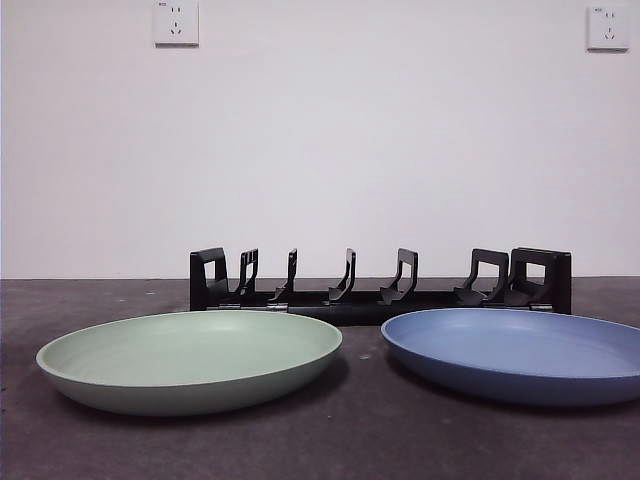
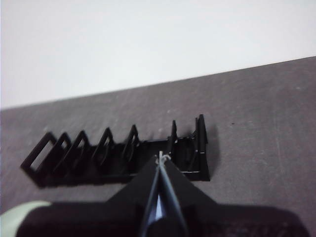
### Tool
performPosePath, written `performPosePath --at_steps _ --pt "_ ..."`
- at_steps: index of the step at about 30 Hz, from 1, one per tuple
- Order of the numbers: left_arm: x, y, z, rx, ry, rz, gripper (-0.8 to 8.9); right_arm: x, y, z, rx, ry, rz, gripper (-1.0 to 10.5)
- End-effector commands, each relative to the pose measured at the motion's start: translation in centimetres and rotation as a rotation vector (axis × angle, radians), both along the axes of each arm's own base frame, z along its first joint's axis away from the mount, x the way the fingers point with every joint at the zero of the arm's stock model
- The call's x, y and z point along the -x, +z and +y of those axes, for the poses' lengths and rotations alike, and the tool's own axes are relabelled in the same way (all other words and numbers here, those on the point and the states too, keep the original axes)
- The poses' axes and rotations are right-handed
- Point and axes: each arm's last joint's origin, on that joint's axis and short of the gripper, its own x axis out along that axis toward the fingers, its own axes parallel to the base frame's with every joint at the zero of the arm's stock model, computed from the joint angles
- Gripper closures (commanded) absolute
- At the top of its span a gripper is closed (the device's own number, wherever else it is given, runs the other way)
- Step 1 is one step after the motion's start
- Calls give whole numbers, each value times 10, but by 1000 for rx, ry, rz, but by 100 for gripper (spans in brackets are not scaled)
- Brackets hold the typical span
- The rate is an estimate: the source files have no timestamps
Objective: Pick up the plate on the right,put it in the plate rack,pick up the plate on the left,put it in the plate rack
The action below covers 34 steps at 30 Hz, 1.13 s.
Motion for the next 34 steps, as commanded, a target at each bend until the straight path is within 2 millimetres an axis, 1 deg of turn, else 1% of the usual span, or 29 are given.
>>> performPosePath --at_steps 1,5,8,12,17,18,19,20,22,23,24,25,26,27,34 --pt "2 17 0 -64 -30 -14 820 -2 25 1 85 49 19 958" --pt "7 41 0 -99 -53 -6 820 -7 50 3 141 112 89 958" --pt "11 55 0 -135 -62 3 820 -10 60 3 178 133 132 958" --pt "15 69 0 -185 -78 25 819 -13 66 3 193 150 167 957" --pt "14 80 0 -217 -91 35 807 -16 65 4 194 153 184 945" --pt "14 81 0 -215 -96 33 787 -16 65 4 194 153 183 944" --pt "14 82 -1 -211 -109 31 742 -16 65 4 194 153 183 938" --pt "13 82 -1 -207 -120 31 662 -16 65 4 194 153 183 907" --pt "12 82 -1 -202 -133 36 433 -16 65 4 193 153 183 762" --pt "11 82 -1 -200 -133 40 296 -16 65 4 192 152 182 657" --pt "10 81 -1 -199 -134 42 203 -16 65 4 192 152 182 543" --pt "10 81 -2 -198 -138 43 168 -16 65 4 189 151 183 455" --pt "10 81 -2 -196 -144 44 158 -16 65 4 187 150 185 396" --pt "9 81 -2 -191 -159 45 156 -16 65 4 186 150 190 375" --pt "6 80 -5 -213 -193 43 156 -19 62 4 165 144 226 379"
